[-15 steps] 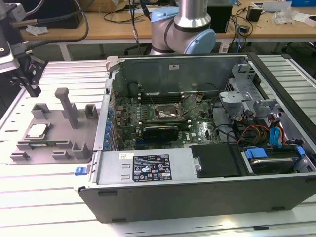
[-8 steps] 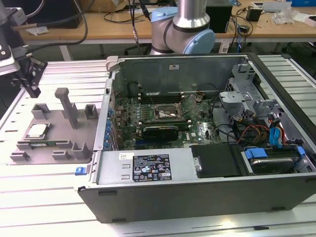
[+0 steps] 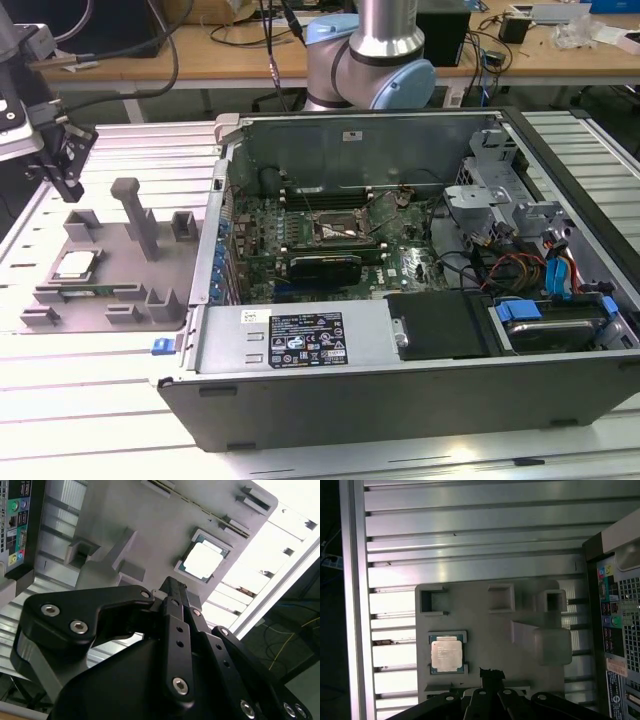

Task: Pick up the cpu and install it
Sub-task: 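Pick up the cpu and move it towards the insertion slot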

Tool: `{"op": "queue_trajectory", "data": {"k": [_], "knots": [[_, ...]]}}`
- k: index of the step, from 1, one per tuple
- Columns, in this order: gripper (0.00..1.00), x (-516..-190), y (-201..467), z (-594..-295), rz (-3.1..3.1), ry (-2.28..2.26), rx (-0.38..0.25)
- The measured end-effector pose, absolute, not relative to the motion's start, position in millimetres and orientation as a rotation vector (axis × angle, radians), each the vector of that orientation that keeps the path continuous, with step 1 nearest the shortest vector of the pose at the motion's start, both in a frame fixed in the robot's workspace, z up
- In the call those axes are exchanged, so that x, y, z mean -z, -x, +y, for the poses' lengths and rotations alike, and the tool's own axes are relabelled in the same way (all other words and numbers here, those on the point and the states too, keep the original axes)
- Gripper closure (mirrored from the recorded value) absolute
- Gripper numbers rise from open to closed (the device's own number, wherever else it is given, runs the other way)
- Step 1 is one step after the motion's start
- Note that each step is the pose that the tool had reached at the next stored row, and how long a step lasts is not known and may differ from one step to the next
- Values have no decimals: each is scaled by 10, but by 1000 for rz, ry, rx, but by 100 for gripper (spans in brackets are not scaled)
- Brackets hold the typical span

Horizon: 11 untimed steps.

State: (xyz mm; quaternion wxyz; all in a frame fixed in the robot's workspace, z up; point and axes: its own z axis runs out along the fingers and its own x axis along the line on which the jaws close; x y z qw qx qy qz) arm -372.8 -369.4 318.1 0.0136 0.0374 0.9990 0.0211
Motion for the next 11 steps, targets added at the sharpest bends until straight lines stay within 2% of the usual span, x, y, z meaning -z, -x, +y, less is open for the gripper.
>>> {"op": "queue_trajectory", "data": {"k": [11], "knots": [[89,-3177,3730,-3694,3111,-116,-66]]}}
